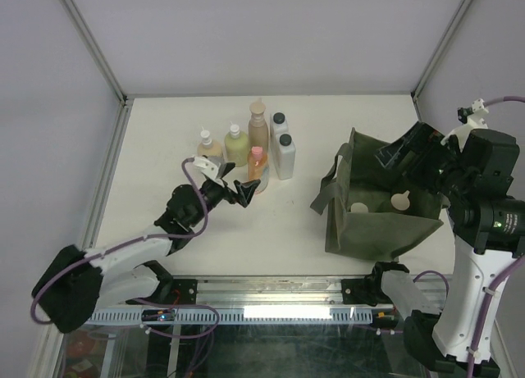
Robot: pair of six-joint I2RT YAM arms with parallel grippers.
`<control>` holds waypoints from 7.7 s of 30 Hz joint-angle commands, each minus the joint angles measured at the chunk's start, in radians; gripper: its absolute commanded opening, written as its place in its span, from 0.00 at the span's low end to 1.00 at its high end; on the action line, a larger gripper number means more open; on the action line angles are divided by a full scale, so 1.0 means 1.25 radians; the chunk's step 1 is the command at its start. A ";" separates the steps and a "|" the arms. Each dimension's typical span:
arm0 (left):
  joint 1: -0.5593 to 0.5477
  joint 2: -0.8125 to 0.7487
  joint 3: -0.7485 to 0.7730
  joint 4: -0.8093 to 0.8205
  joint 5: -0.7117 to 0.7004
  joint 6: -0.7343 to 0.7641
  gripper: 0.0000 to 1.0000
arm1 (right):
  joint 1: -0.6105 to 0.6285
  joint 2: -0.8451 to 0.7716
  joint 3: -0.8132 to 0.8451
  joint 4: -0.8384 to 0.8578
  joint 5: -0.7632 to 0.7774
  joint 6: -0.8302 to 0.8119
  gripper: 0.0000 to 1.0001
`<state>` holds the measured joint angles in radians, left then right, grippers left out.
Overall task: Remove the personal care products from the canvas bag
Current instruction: Place the care product at the center of the board, then adjust the canvas bag at the center of the board.
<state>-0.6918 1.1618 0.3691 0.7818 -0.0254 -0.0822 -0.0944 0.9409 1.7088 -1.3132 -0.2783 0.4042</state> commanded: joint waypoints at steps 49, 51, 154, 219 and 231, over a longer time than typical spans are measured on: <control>-0.382 0.337 0.752 -0.657 0.175 -0.121 0.87 | 0.002 -0.241 -0.456 -0.122 0.044 0.128 0.59; -0.397 0.336 0.726 -0.670 0.173 -0.093 0.87 | 0.003 -0.271 -0.504 -0.128 0.034 0.145 0.59; -0.368 0.430 0.818 -0.653 0.184 -0.081 0.99 | 0.266 -0.186 -0.570 0.153 0.280 0.120 0.31; -0.302 0.452 1.154 -0.974 0.062 -0.037 0.99 | 0.083 -0.023 -0.590 0.429 -0.067 -0.030 0.79; -0.298 0.297 1.063 -1.000 -0.101 -0.063 0.99 | 0.354 0.151 -0.509 0.556 -0.073 0.073 0.69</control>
<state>-1.0775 1.6440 1.7226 -0.4747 -0.0601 -0.1650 0.2451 1.1156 0.9874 -0.7063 -0.3069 0.4515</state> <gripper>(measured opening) 0.991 0.698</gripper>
